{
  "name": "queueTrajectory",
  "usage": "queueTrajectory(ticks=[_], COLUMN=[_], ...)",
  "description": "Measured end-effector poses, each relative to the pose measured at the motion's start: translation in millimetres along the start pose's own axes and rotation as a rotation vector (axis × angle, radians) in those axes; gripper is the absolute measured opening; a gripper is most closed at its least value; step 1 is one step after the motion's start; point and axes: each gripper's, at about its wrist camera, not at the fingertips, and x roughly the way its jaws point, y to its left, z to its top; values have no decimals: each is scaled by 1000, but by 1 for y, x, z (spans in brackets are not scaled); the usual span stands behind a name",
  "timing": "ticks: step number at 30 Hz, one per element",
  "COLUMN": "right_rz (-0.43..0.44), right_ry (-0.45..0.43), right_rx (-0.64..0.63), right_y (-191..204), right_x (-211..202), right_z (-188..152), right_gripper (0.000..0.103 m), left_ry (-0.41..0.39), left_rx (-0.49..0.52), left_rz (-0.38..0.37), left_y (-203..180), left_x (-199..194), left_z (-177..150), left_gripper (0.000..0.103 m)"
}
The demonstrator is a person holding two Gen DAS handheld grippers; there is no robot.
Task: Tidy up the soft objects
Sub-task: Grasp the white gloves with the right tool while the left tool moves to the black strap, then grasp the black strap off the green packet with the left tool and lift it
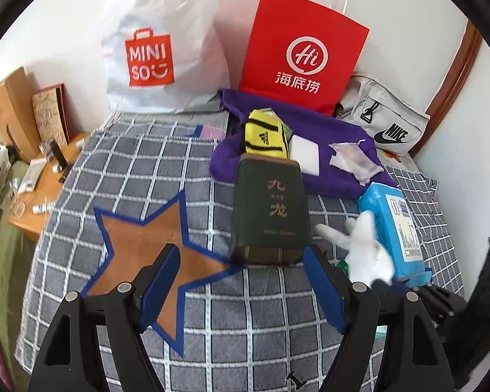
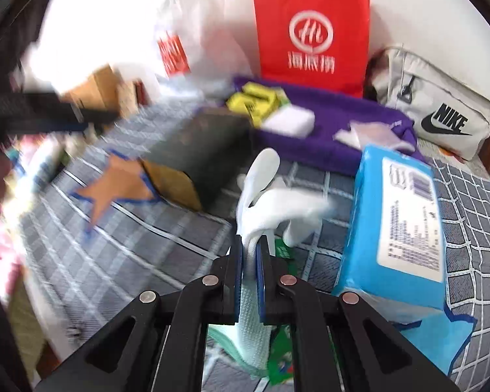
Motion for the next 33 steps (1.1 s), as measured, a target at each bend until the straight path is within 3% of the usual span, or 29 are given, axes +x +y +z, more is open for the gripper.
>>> queueTrajectory(ticks=[5, 18, 24, 30, 33], right_rz=[67, 6, -86, -75, -54], right_ry=[-55, -56, -2, 19, 41], right_rx=[40, 51, 114, 172, 186], right_y=[-5, -38, -65, -85, -88], right_x=[-40, -99, -91, -76, -65], right_z=[-6, -68, -96, -110, -112], right_gripper=[8, 8, 9, 12, 22], left_ry=[39, 113, 152, 147, 145], left_rx=[-25, 21, 86, 177, 213], left_rz=[-49, -60, -84, -92, -102], left_y=[-6, -54, -89, -125, -138], left_x=[6, 23, 43, 55, 63], left_z=[-20, -66, -83, -90, -91], left_gripper=[76, 76, 76, 74, 70])
